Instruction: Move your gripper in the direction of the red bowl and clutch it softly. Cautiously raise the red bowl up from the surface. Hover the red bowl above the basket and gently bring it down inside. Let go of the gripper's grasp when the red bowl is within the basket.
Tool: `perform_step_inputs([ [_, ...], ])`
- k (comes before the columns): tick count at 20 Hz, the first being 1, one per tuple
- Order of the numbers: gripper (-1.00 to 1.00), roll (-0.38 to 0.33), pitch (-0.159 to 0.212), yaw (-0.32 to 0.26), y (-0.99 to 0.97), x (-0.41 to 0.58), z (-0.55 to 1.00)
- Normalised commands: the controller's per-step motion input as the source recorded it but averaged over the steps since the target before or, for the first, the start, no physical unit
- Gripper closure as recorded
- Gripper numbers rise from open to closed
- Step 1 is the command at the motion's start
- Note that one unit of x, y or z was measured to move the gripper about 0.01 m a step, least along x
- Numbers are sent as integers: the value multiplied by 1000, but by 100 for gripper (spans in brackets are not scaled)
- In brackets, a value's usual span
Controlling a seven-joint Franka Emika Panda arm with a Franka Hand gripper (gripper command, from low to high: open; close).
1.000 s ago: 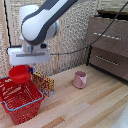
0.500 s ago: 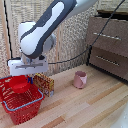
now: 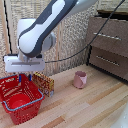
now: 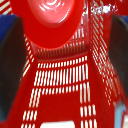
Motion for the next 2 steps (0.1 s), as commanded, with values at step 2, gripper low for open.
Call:
perform_step_inputs([
  [2, -100, 0, 30, 111, -223, 0, 604],
])
